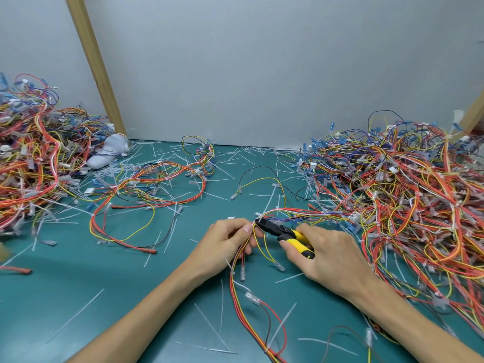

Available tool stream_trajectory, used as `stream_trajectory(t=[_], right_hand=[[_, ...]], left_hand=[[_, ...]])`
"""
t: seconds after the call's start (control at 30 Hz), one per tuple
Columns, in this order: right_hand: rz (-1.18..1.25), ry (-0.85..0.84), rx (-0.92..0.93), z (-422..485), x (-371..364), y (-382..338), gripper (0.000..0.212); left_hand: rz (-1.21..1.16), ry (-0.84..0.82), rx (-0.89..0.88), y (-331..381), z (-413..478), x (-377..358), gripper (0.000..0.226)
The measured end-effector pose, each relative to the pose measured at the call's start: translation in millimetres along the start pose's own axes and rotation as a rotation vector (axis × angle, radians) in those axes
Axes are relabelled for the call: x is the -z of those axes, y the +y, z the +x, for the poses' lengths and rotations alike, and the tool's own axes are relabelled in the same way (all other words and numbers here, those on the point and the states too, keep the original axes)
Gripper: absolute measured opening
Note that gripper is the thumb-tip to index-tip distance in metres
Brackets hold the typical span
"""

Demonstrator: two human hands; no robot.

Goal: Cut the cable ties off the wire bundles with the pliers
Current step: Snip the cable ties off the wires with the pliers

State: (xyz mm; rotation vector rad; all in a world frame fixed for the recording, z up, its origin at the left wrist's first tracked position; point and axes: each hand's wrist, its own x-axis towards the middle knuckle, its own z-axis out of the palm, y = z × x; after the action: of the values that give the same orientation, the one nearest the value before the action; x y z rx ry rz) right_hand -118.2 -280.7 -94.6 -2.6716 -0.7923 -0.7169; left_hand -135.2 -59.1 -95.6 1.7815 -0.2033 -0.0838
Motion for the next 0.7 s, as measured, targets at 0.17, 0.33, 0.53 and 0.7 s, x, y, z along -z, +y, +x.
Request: stream_trajectory(t=[0.17, 0.33, 0.53, 0.7], right_hand=[[0.038, 0.022, -0.053, -0.8, -0.9, 0.1, 0.049], [0.132, 0.041, -0.168, 1.0, -0.5, 2.4, 0.047], [0.235, 0.063, -0.211, 2.2, 3.0, 4.0, 0.044], [0.226, 0.082, -0.185, 1.0, 5.0, 2.2, 0.039]], left_hand=[[-0.006, 0.008, -0.001, -0.8, 0.6, -0.1, 0.030], [-0.029, 0.015, 0.000, -1.9, 0.8, -0.2, 0.029], [-0.040, 0.022, 0.001, -0.6, 1.3, -0.1, 0.028], [-0.040, 0.030, 0.008, 2.1, -0.5, -0.9, 0.028]])
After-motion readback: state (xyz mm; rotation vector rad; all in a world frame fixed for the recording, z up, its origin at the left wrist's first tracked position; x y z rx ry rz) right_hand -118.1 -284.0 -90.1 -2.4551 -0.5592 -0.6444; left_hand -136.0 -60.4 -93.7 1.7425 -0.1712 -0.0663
